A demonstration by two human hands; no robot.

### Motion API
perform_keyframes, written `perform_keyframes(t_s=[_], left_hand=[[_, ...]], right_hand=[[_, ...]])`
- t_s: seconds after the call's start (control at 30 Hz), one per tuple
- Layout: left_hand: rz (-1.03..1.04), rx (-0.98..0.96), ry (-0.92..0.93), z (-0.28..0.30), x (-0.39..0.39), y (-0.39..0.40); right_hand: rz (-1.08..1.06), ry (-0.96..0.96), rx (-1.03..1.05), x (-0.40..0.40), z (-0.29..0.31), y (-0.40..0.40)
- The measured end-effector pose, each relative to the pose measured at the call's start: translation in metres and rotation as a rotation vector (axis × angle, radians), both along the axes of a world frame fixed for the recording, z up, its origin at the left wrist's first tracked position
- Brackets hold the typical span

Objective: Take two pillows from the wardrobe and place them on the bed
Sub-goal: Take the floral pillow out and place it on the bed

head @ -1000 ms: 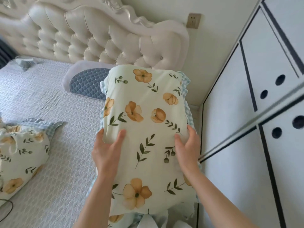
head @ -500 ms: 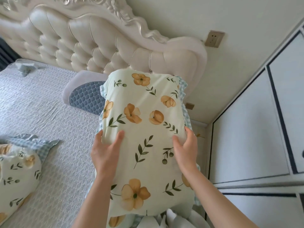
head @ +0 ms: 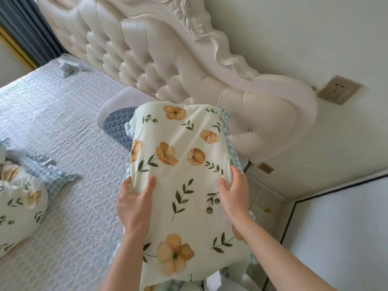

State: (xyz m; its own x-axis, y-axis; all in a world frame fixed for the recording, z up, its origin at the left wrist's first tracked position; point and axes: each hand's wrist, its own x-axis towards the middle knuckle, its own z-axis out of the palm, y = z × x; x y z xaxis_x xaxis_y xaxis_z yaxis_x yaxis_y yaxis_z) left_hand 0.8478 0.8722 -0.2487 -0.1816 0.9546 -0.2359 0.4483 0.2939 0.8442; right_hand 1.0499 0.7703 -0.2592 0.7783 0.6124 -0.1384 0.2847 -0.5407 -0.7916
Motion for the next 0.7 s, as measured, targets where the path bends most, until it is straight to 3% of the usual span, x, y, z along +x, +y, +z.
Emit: perform_keyframes(t_s=[0.33, 0.7], left_hand=[[0.312, -0.061, -0.018, -0.022, 0.078, 0.065], [0.448, 0.012, 0.017, -0.068, 0.112, 0.207]], right_hand=[[0.367, -0.079, -0.041, 0.098, -0.022, 0.148], [0.669, -0.138, -0.025, 0.132, -0.049, 0.351]])
